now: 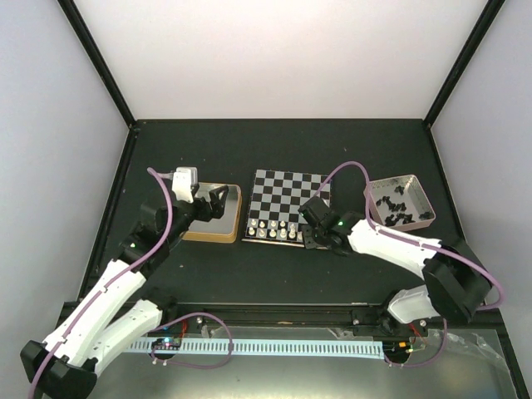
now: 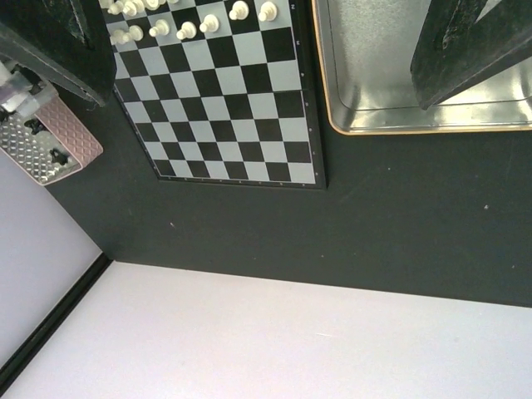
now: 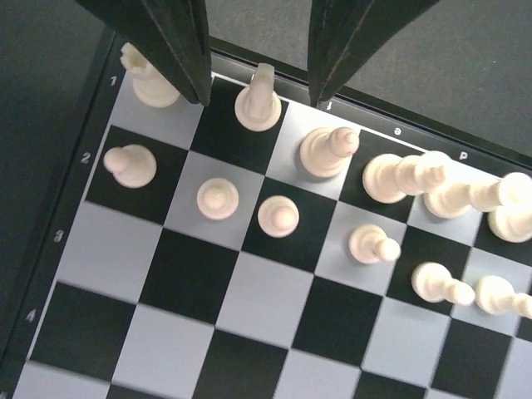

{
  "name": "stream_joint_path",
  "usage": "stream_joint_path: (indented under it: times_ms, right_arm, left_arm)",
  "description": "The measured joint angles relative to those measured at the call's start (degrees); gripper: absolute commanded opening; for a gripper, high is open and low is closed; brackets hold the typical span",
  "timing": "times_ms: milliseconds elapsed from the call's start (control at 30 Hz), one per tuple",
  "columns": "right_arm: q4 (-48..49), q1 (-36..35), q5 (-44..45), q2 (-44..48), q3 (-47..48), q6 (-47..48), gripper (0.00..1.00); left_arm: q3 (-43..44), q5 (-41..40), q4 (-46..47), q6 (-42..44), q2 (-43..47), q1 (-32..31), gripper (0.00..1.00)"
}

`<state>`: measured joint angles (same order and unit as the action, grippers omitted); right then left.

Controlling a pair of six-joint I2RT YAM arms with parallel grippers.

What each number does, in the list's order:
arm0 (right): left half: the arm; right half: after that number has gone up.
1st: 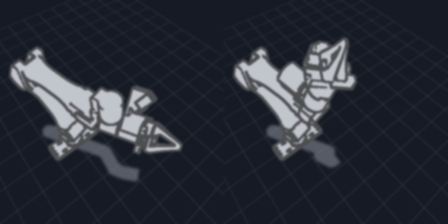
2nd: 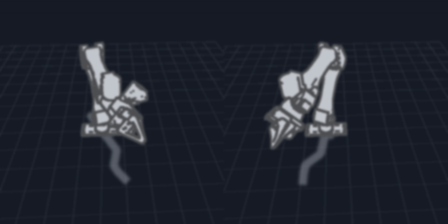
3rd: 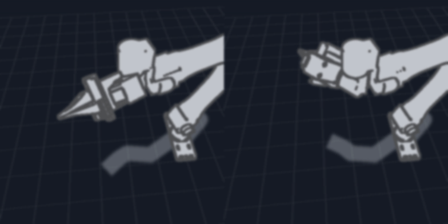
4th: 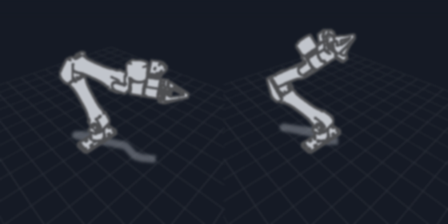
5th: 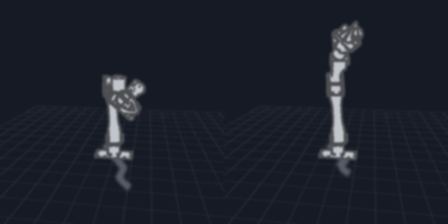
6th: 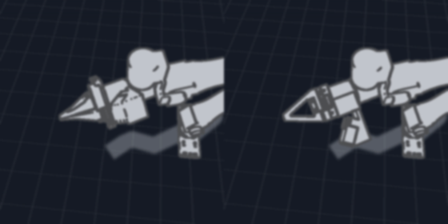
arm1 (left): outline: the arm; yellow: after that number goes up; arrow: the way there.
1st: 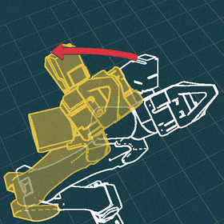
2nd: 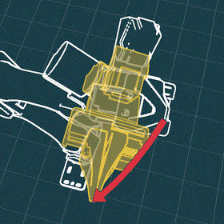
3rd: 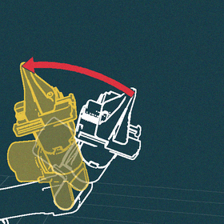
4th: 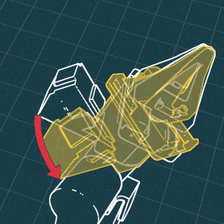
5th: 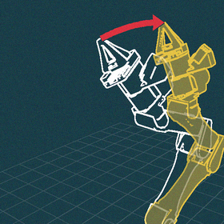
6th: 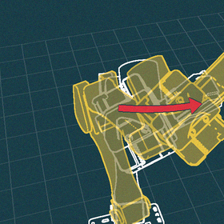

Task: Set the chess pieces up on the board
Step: Place the chess piece on the chessboard, then reset both arms

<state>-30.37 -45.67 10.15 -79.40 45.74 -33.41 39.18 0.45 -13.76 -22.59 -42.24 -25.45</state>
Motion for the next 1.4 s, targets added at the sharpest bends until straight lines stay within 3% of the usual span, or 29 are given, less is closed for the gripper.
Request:
stream_joint_path:
  times_ms: [367, 933, 1200, 1400]
  right_arm:
    - [-0.6, 0.0, -1.4, -5.7, 0.4, -0.2, 0.21]
    - [-1.2, 0.0, -0.2, -7.8, 1.6, -0.5, 0.2]
    - [-2.1, 0.0, -0.3, -6.3, 2.3, -0.4, 0.37]
    - [-4.0, 0.0, 0.4, 4.0, 2.4, -0.9, 0.55]
  left_arm:
    - [0.0, 0.2, -0.3, 0.0, -0.1, 0.0, 0.99]
    - [0.0, 0.2, -0.4, 0.0, -0.1, 0.0, 0.99]
    - [0.2, 0.1, -1.3, 0.0, -0.1, 0.0, 0.99]
    - [2.0, -0.8, -4.1, 0.5, 1.8, 0.0, 0.99]
